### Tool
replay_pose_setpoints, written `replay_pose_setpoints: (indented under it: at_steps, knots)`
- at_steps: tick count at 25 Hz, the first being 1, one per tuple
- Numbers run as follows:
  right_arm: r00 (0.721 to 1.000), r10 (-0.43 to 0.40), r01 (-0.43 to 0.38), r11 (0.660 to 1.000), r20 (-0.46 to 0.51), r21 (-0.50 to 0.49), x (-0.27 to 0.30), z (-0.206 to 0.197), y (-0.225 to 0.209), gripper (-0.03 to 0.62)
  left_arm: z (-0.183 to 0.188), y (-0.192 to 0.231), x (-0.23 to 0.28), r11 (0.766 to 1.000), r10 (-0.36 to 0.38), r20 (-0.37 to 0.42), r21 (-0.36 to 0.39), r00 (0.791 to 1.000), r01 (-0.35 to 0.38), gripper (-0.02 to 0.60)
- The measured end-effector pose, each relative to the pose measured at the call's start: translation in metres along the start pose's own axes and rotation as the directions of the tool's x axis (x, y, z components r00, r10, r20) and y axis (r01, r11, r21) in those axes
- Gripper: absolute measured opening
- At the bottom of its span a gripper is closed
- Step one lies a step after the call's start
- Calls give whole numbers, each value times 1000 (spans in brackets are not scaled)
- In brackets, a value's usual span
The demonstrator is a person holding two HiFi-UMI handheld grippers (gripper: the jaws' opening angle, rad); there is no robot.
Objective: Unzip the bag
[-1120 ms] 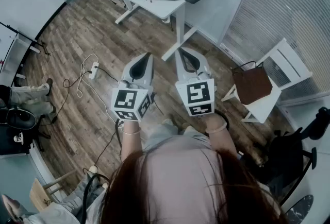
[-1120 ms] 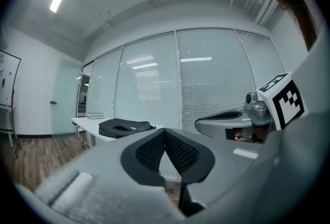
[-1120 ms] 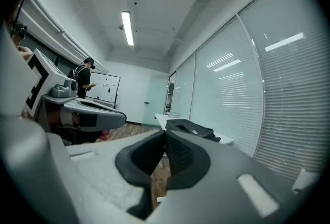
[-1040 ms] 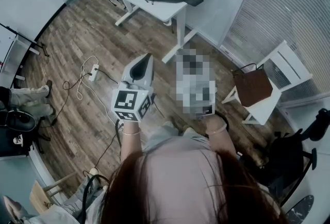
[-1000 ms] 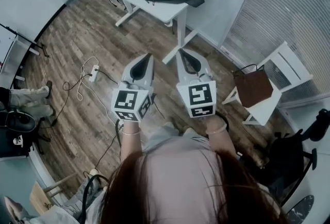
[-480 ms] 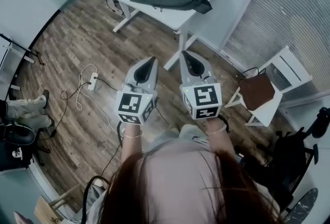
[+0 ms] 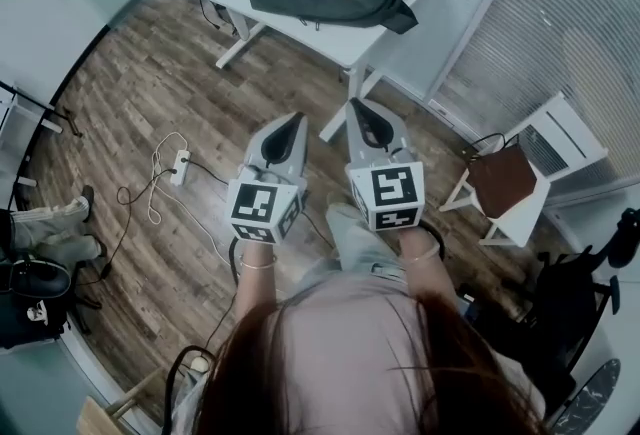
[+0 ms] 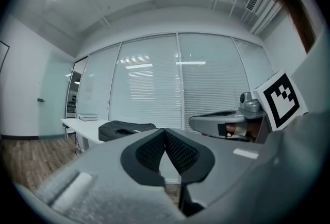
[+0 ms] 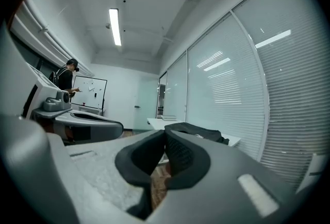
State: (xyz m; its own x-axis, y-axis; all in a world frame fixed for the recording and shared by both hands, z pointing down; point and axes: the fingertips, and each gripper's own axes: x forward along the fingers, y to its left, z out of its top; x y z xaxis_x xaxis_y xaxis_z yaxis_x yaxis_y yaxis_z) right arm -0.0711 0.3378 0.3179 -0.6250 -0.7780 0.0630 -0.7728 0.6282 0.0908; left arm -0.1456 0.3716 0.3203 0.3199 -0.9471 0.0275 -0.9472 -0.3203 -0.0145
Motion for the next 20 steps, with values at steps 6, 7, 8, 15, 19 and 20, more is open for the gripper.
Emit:
replay_pose_setpoints:
  at_steps: [6, 7, 8, 15, 19, 20]
  knots:
    - [1000, -10, 9, 1000, -16, -4, 33, -7, -9, 3, -3, 23, 24, 1000, -1, 0, -2, 1000, 1, 8]
    - [1000, -12, 12, 1000, -21, -7, 40, -9, -11, 3, -4, 28, 29, 1000, -1, 0, 1, 1000, 1, 8]
    - [1000, -16, 16, 1000, -27, -11, 47, -11, -14, 3, -4, 32, 35, 1000, -2, -1, 4, 1000, 2, 8]
    - [998, -35, 34, 999, -61, -15, 99, -23, -32, 3, -8, 59, 79, 1000, -23, -20, 18, 1000, 24, 8]
    - [997, -30, 30, 1000, -75, 2, 131, -28, -42, 3, -11, 79, 108, 999, -34, -31, 17, 999, 35, 8]
    - [996, -30, 30, 1000, -79, 1, 140, -29, -45, 3, -12, 85, 116, 999, -34, -31, 15, 999, 35, 8]
